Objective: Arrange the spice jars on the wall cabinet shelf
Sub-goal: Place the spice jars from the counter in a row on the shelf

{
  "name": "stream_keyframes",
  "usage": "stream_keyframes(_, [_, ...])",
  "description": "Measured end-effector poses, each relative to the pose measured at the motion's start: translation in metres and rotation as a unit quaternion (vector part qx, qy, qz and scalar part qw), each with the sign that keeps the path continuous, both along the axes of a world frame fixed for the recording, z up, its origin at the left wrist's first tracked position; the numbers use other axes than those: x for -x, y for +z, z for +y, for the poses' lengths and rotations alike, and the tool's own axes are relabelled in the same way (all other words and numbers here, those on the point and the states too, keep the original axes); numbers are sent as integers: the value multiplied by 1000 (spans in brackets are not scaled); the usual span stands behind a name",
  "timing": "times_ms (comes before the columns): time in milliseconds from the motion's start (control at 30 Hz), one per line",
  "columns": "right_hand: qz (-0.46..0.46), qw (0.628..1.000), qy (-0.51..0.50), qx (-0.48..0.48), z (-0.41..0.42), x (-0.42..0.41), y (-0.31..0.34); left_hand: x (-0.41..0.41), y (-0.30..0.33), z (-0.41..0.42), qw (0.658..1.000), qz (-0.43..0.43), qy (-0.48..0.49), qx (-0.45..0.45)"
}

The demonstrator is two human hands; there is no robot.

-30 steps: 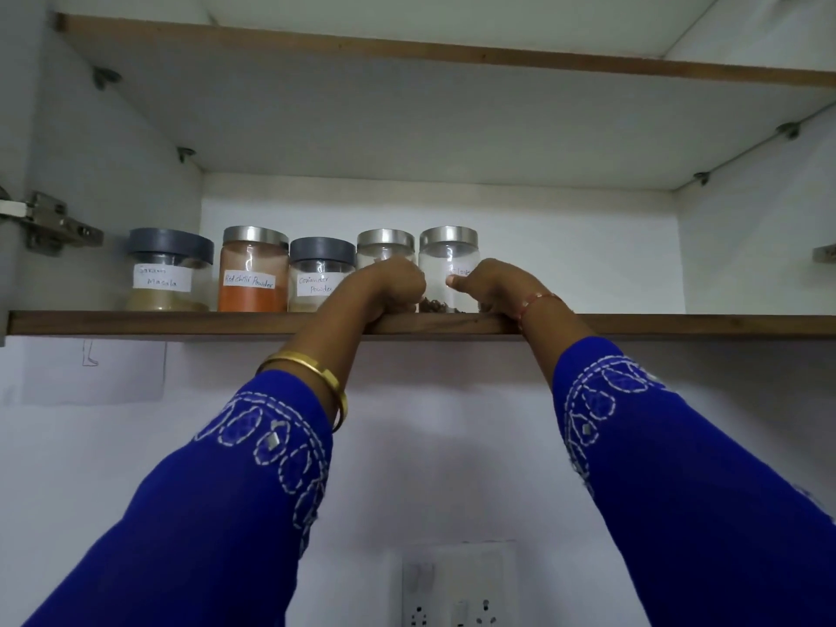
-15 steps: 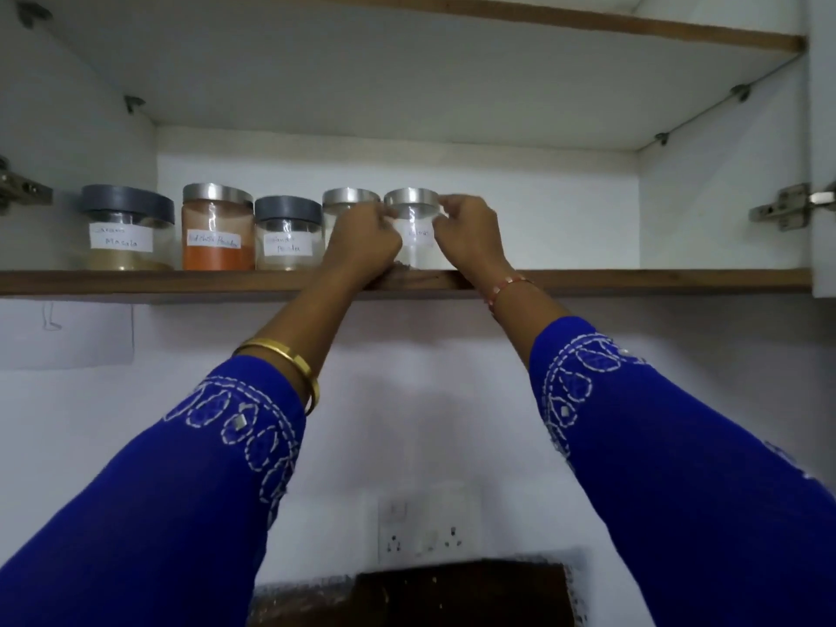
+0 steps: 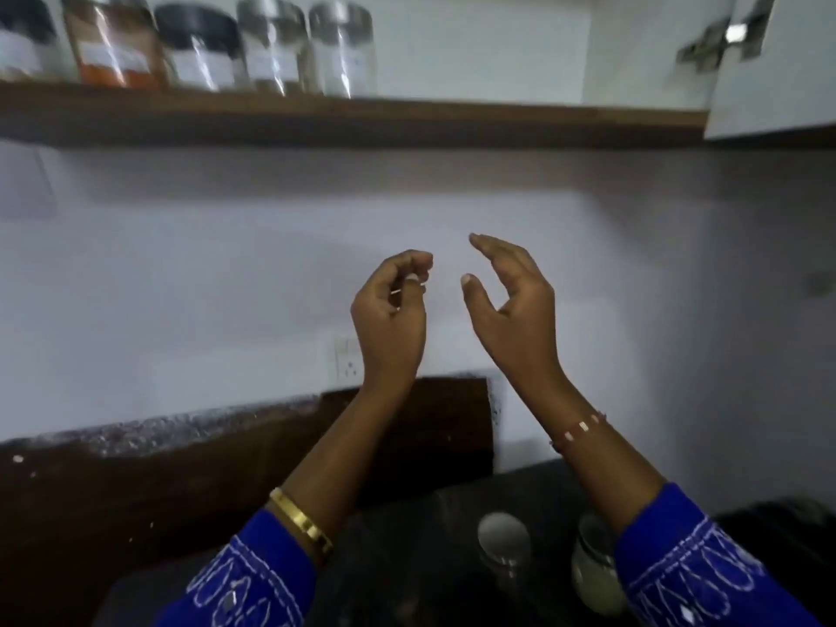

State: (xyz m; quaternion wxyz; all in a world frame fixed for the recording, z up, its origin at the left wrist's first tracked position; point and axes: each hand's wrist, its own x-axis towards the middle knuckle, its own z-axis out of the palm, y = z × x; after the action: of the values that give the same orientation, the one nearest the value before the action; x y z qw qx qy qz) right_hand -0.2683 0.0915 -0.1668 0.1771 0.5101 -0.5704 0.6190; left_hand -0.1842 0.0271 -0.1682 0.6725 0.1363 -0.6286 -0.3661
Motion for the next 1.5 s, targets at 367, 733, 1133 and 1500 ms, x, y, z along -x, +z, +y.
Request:
stream_keyframes(367, [-240, 958, -62, -147, 92, 24, -174, 26, -151, 70, 968, -98, -106, -203])
stream_keyframes(733, [-169, 804, 86, -563, 138, -5, -310, -15, -294, 115, 878, -319, -64, -350])
stream_keyframes(1133, [-266, 851, 31, -451, 120, 3, -304, -49, -308, 123, 832, -382, -144, -376])
stream_keyframes(1500, [-469, 783, 314, -264, 108, 10, -224, -71, -254, 98, 758, -202, -369, -498])
